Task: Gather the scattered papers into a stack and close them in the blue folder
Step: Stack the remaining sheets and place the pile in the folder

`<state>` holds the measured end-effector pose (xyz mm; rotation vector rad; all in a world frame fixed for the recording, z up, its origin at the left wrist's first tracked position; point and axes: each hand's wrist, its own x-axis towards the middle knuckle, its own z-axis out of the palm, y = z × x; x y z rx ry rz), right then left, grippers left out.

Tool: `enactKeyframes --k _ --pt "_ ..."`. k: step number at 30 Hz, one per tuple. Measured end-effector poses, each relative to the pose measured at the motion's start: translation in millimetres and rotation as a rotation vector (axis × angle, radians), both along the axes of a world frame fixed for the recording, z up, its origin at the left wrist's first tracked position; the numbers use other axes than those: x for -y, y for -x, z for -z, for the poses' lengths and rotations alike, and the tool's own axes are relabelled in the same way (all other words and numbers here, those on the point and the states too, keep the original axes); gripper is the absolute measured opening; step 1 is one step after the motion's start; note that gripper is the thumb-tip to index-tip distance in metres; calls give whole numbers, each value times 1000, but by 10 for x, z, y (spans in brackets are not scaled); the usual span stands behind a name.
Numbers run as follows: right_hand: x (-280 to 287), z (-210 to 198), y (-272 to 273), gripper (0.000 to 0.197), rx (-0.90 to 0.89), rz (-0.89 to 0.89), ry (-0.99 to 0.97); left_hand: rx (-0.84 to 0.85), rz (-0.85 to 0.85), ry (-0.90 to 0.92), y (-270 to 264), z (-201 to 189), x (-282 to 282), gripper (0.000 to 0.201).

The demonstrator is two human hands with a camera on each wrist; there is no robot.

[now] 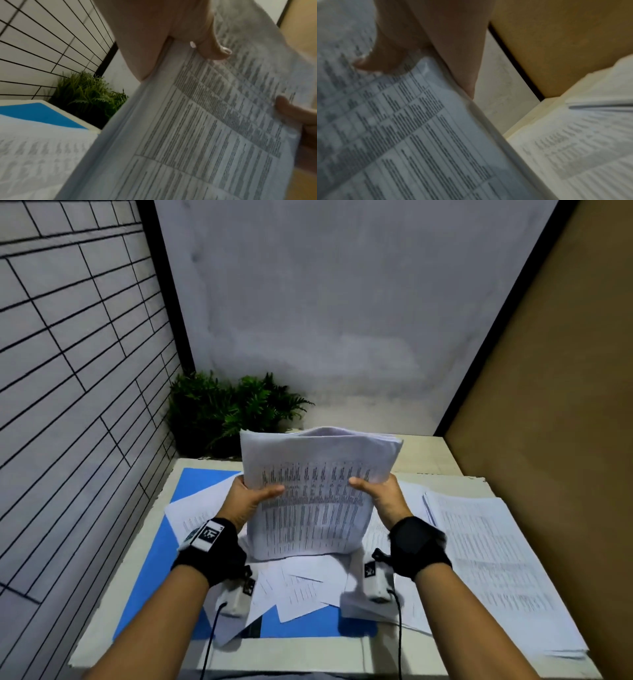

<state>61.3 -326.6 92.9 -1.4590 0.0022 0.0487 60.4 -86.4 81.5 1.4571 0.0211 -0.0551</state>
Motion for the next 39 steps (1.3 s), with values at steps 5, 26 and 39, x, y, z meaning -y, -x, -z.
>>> enactKeyframes --k 5,26,39 --pt "116 -131 -1 58 76 -49 -56 112 -26 42 110 -177 -122 29" --pt "-261 179 54 47 -89 84 134 -81 -68 -36 -8 139 35 27" --pt "-75 328 20 39 -238 98 179 -154 -15 -122 77 263 -134 40"
